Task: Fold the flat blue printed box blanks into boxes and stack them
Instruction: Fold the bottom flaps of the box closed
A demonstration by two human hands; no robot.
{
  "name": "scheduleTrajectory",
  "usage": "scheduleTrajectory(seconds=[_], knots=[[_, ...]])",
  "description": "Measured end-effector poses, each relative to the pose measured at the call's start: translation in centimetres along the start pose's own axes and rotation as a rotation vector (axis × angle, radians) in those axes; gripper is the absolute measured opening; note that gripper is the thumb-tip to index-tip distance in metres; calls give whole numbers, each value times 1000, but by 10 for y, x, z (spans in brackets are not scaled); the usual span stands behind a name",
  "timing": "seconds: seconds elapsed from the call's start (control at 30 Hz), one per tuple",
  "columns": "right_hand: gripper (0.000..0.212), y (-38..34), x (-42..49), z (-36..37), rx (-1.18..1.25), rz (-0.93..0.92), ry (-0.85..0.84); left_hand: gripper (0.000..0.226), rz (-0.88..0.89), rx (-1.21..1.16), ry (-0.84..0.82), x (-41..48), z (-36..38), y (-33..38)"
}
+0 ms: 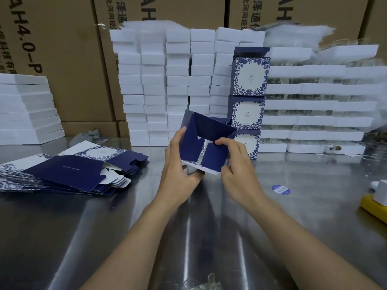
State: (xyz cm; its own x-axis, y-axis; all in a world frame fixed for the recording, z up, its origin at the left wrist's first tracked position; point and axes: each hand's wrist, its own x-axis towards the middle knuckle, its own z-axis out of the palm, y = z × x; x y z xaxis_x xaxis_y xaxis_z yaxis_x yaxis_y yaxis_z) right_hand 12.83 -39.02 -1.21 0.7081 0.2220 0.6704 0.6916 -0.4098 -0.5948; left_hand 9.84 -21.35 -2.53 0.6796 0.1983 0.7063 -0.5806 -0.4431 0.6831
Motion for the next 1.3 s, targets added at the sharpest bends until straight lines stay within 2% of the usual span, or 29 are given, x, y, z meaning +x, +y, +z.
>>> scheduleTrajectory(seconds=[0.13, 0.3, 0.4, 0.53, 0.67, 0.87, 1.0, 1.07, 1.13, 1.23, 1.3], knots=[[70, 0, 0, 1, 28, 24, 41, 117, 32, 30, -27, -2, 0, 0], [101, 0, 4, -3, 179, 31, 31, 118, -43, -134, -12, -1, 2, 4], [107, 0, 8, -2, 386, 107, 1, 106, -101, -210, 23, 2, 0, 9], [96, -5, 9, 1, 465, 60, -29, 102, -195, -328, 25, 1, 1, 18], [77, -9, 7, 2, 565, 49, 16, 84, -230, -480, 23, 1, 7, 26], [60, -13, 4, 2, 591, 111, 103, 59, -281, -530, 118, 3, 9, 32], [66, -15, 2, 11, 598, 249, 152, 61, -297, -618, 214, 3, 10, 31], [72, -16, -1, 20, 652, 440, 181, 62, -320, -652, 238, 4, 11, 29], [64, -15, -5, 29, 749, 637, 107, 61, -352, -699, 246, 4, 12, 27], [46, -9, -11, 38, 740, 662, -59, 58, -396, -701, 235, 3, 16, 23], [43, -6, -12, 40, 726, 646, -46, 57, -406, -673, 216, 2, 20, 19]])
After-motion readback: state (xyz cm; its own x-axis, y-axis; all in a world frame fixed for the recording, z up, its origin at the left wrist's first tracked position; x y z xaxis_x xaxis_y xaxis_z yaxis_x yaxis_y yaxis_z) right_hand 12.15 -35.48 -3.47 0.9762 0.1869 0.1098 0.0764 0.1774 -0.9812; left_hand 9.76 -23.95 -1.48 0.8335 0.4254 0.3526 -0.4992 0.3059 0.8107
